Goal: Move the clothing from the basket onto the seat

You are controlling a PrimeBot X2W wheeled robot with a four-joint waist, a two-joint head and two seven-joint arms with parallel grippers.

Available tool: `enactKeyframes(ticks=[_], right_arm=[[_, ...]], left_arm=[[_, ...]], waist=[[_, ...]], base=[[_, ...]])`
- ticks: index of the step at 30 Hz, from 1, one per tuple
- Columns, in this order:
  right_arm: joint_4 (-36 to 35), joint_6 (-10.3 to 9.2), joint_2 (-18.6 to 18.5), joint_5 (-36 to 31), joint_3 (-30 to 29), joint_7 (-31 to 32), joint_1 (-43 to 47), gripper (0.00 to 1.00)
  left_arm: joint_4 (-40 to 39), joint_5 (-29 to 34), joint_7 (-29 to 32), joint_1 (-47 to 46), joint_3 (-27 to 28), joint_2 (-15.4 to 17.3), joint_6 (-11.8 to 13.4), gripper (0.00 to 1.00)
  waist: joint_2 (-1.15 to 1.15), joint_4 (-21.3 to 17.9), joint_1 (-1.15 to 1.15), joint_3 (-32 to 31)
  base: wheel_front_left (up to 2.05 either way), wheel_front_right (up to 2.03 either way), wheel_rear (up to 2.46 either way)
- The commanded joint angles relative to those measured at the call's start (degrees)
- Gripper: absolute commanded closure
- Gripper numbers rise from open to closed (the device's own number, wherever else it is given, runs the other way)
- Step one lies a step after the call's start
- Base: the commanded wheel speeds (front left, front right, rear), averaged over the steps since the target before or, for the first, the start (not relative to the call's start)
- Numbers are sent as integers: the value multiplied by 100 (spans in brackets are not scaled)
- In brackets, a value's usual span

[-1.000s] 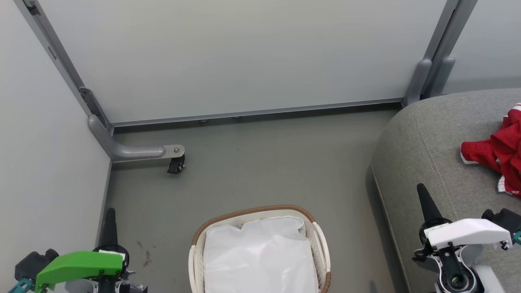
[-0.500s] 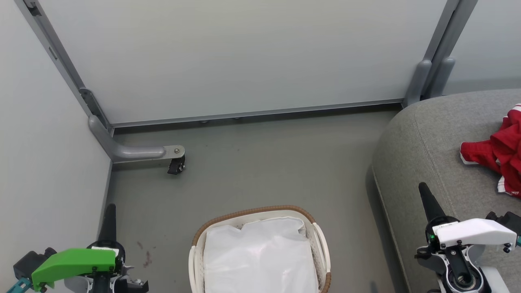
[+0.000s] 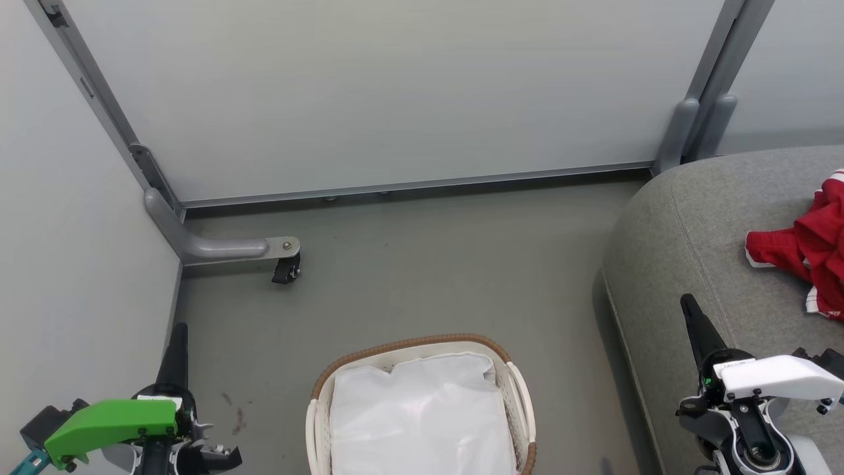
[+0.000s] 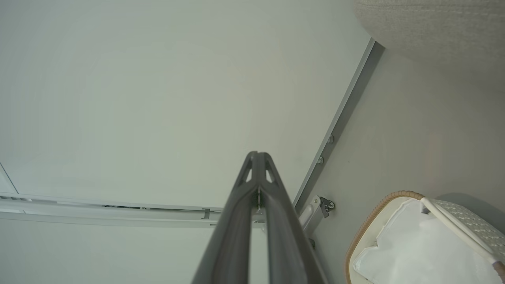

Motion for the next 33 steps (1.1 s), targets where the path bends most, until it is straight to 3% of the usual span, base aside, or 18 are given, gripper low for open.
enactKeyframes(ticks=[1,25,33], right_arm=[[-55,-1,-36,134,-30,38,66,100],[-184,-2,-42,1145,-117,295,136,100],[-180,-2,-42,1132,-115,289,136,100]], left_arm=[[-43,-128,38,-134,31,42,-27,100],[-150,-1047,290,-174,71,45,-33,100],[-143,-1031,291,-162,69,45,-33,100]], waist=[[0,0,0,-2],[0,5,0,-30],[0,5,0,-30]], base=[[0,0,0],[0,0,0],[0,0,0]])
